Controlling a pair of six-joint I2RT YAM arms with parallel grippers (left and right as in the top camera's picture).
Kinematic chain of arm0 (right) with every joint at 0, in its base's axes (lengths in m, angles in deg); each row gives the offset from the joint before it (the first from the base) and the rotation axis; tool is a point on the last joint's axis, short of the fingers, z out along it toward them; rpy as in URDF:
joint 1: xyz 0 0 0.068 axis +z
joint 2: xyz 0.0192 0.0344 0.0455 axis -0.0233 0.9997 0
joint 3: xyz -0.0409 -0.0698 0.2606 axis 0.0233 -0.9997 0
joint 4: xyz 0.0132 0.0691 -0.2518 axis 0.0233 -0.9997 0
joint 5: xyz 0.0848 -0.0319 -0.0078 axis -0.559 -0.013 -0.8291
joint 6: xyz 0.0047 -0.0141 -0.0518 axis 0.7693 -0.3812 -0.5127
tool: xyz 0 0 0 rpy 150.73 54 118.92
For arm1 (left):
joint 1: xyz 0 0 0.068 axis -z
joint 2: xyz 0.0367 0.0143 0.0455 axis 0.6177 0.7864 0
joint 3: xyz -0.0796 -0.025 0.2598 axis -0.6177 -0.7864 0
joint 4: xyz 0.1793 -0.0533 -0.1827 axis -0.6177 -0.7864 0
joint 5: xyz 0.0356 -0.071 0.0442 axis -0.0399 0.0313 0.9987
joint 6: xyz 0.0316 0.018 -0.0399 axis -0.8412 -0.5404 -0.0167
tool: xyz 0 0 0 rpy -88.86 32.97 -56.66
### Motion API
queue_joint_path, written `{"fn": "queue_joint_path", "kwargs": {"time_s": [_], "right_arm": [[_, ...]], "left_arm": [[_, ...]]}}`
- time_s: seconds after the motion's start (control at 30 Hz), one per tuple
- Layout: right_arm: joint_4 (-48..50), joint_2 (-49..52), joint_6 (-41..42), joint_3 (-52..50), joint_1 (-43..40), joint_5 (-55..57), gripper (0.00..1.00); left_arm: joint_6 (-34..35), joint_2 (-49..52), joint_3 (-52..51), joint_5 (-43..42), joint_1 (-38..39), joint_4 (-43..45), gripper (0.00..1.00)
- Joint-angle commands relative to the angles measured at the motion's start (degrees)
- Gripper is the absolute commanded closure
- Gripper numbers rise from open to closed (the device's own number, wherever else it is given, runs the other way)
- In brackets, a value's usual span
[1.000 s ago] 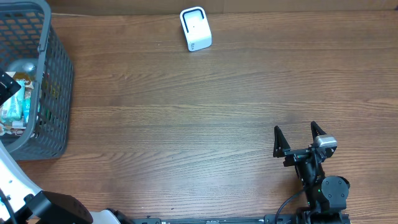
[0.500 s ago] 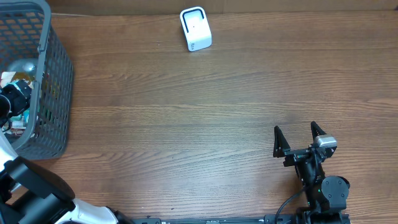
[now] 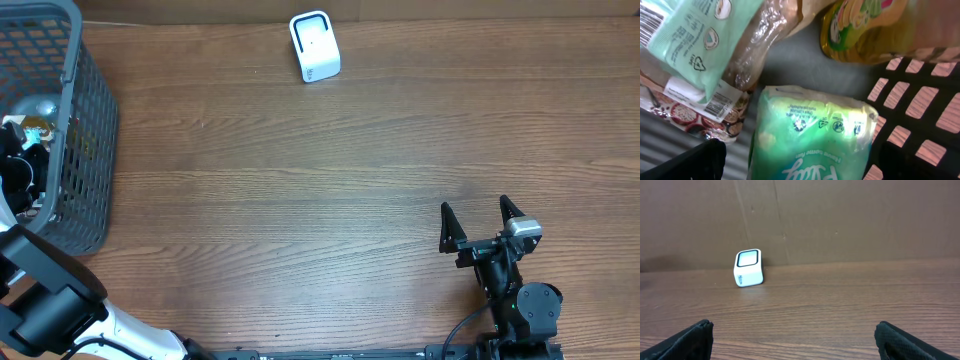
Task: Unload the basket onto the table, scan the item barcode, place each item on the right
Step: 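Grasp the green-labelled bottle in the basket with the left gripper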
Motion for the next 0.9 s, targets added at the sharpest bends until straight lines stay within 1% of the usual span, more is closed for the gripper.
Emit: {"fn": "queue_joint_path", "kwargs": {"time_s": [0.0, 0.17, 0.23, 0.33, 0.47, 0.6, 0.67, 0.73, 0.77, 0.87], "right_arm": [[0.2, -0.5, 0.0, -0.6, -0.2, 0.5, 0.0], [0.2, -0.4, 0.0, -0.6, -0.2, 0.5, 0.0], [0.2, -0.4, 0.0, -0.6, -0.2, 0.5, 0.0], [0.2, -0.5, 0.0, -0.6, -0.2, 0.5, 0.0], [0.2, -0.4, 0.0, -0.6, -0.2, 0.5, 0.0], [0.2, -0.4, 0.0, -0.6, -0.2, 0.5, 0.0], [0.2, -0.5, 0.0, -0.6, -0.2, 0.5, 0.0], [0.2, -0.4, 0.0, -0.6, -0.2, 0.5, 0.0], [0.2, -0.5, 0.0, -0.6, -0.2, 0.5, 0.0], [0.2, -0.5, 0.0, -0.6, -0.2, 0.5, 0.0]], "left_arm": [[-1.5, 2.1, 0.9, -1.1, 0.2, -0.6, 0.0], [-1.5, 3.3, 0.9, -1.1, 0.3, -0.8, 0.0], [-1.5, 3.3, 0.9, -0.8, 0.3, -0.8, 0.06], [-1.5, 3.3, 0.9, -0.7, 0.3, -0.9, 0.05], [-1.5, 3.3, 0.8, 0.0, 0.3, -0.9, 0.09], [-1.5, 3.3, -0.4, 0.8, 0.3, 0.0, 0.09], [-1.5, 3.3, -0.9, 0.8, 0.3, 0.4, 0.11], [-1.5, 3.3, -0.9, 0.8, 0.3, 0.4, 0.24], [-1.5, 3.3, -0.9, 0.8, 0.3, 0.4, 0.34], [-1.5, 3.3, -0.7, 0.9, 0.3, 0.1, 0.37]]}}
